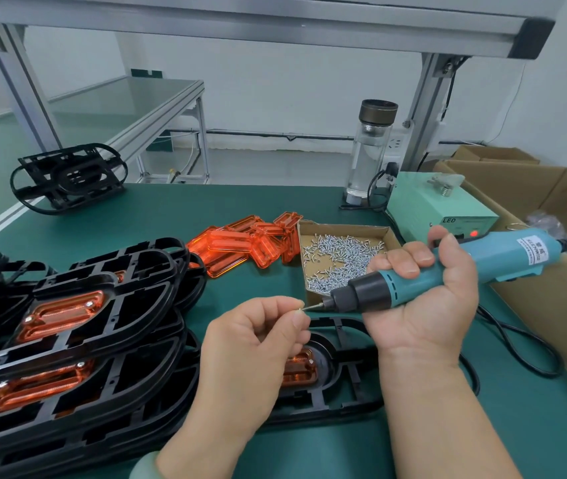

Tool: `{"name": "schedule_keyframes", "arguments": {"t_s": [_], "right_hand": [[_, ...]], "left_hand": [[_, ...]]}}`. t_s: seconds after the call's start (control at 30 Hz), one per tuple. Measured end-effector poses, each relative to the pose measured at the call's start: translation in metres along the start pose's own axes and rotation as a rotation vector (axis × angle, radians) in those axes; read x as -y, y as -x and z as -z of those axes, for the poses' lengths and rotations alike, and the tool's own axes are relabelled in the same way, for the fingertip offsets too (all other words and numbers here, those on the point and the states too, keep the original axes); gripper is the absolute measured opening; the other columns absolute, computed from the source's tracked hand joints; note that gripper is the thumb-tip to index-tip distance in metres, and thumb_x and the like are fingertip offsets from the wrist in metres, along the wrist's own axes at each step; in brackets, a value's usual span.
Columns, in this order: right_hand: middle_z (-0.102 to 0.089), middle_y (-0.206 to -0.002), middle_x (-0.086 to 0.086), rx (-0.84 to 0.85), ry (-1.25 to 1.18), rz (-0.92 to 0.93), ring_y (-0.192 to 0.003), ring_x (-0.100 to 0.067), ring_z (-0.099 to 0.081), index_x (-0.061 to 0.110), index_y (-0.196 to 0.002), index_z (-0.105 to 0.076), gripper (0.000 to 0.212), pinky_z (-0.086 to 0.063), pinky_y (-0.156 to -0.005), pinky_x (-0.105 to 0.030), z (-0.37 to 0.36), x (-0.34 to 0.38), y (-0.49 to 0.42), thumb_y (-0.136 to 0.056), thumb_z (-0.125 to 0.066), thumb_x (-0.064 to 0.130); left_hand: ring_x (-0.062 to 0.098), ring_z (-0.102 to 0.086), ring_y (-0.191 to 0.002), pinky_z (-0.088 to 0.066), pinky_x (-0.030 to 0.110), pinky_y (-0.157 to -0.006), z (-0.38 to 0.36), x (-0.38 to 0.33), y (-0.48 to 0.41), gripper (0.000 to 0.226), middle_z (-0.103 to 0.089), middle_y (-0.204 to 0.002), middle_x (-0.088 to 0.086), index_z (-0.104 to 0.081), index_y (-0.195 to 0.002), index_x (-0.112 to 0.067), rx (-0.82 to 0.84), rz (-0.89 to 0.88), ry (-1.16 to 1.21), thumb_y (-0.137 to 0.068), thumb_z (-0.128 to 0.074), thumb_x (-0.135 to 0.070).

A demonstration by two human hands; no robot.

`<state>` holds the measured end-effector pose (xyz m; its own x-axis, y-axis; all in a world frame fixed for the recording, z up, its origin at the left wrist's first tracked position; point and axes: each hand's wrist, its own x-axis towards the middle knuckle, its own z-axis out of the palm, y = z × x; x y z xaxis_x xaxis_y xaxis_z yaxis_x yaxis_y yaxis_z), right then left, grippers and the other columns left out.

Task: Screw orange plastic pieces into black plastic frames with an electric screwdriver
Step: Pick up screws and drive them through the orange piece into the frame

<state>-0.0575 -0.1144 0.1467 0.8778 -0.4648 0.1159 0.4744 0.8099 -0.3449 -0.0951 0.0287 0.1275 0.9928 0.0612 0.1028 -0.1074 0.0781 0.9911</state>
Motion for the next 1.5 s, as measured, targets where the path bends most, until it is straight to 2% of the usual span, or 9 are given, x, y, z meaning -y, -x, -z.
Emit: {"name": "schedule_keyframes", "arguments": {"t_s": [0.27,0.43,0.73,0.97,1.13,1.23,1.33,1.43,1.5], "right_hand": [[-0.044,-0.055,0.011,-0.011,-0.007,0.008,-0.042,-0.005,-0.042,0.021,-0.088,-0.053,0.003,-0.044,-0.053,-0.019,0.001,0.002,-0.001,-0.09,-0.051,0.022],[-0.044,-0.056,0.011,-0.003,0.002,0.009,-0.042,-0.005,-0.043,0.021,-0.088,-0.053,0.003,-0.044,-0.053,-0.02,0.001,0.001,-0.001,-0.085,-0.054,0.023],[-0.043,-0.056,0.011,-0.031,-0.002,-0.007,-0.043,-0.004,-0.042,0.022,-0.086,-0.053,0.01,-0.044,-0.054,-0.019,0.0,-0.001,0.001,-0.095,-0.048,0.023],[-0.043,-0.057,0.011,-0.032,-0.001,-0.005,-0.043,-0.004,-0.042,0.022,-0.086,-0.054,0.011,-0.044,-0.054,-0.019,-0.001,-0.003,0.002,-0.095,-0.048,0.022],[-0.044,-0.057,0.011,-0.049,-0.007,0.005,-0.043,-0.005,-0.042,0.022,-0.086,-0.053,0.011,-0.044,-0.054,-0.02,-0.001,-0.001,0.001,-0.096,-0.047,0.022],[-0.044,-0.057,0.011,-0.052,-0.01,0.008,-0.043,-0.005,-0.042,0.022,-0.086,-0.053,0.01,-0.044,-0.054,-0.02,0.0,0.0,0.0,-0.095,-0.048,0.022],[-0.044,-0.057,0.011,-0.056,-0.012,0.006,-0.043,-0.005,-0.042,0.022,-0.086,-0.054,0.011,-0.044,-0.054,-0.02,0.0,0.001,0.0,-0.095,-0.049,0.022],[-0.044,-0.057,0.011,-0.073,0.003,0.023,-0.044,-0.005,-0.042,0.022,-0.087,-0.053,0.01,-0.043,-0.054,-0.02,0.001,0.005,-0.002,-0.096,-0.049,0.022],[-0.044,-0.057,0.01,-0.089,0.028,0.035,-0.044,-0.005,-0.042,0.023,-0.086,-0.051,0.011,-0.043,-0.054,-0.019,0.001,0.007,-0.004,-0.096,-0.049,0.021]], "left_hand": [[0.012,-0.069,-0.068,-0.051,0.015,-0.058,0.002,0.003,0.0,0.021,-0.074,-0.077,0.005,-0.074,-0.083,-0.022,0.019,0.055,0.131,-0.077,-0.071,-0.002],[0.013,-0.069,-0.066,-0.05,0.015,-0.056,0.001,0.002,0.0,0.024,-0.073,-0.075,0.005,-0.074,-0.082,-0.033,0.011,0.093,0.152,-0.082,-0.066,-0.011],[0.012,-0.065,-0.058,-0.051,0.017,-0.048,-0.014,-0.001,0.007,0.013,-0.07,-0.069,0.008,-0.066,-0.087,-0.006,-0.038,0.329,0.568,-0.076,-0.062,-0.012],[0.013,-0.066,-0.059,-0.051,0.017,-0.05,-0.012,-0.001,0.004,0.008,-0.07,-0.069,0.008,-0.067,-0.087,-0.006,-0.059,0.295,0.487,-0.085,-0.06,-0.006],[0.015,-0.068,-0.065,-0.054,0.017,-0.056,-0.011,0.0,0.004,0.029,-0.073,-0.078,0.011,-0.07,-0.09,-0.008,-0.039,0.255,0.459,-0.061,-0.071,-0.014],[0.015,-0.069,-0.069,-0.055,0.017,-0.059,-0.011,-0.003,0.004,0.02,-0.074,-0.081,0.01,-0.068,-0.096,-0.008,-0.043,0.277,0.449,-0.076,-0.066,-0.003],[0.009,-0.07,-0.074,-0.054,0.014,-0.062,-0.007,0.001,0.005,0.018,-0.075,-0.081,0.0,-0.068,-0.098,-0.015,-0.051,0.252,0.256,-0.084,-0.064,-0.004],[-0.007,-0.063,-0.08,-0.045,0.004,-0.069,0.005,0.007,0.013,0.012,-0.07,-0.082,-0.022,-0.069,-0.094,-0.029,0.021,-0.044,-0.43,-0.088,-0.063,-0.021],[-0.003,-0.057,-0.091,-0.043,0.012,-0.08,0.007,0.007,0.019,0.013,-0.065,-0.093,-0.02,-0.063,-0.098,-0.034,0.204,-0.261,-0.827,-0.09,-0.053,-0.036]]}}
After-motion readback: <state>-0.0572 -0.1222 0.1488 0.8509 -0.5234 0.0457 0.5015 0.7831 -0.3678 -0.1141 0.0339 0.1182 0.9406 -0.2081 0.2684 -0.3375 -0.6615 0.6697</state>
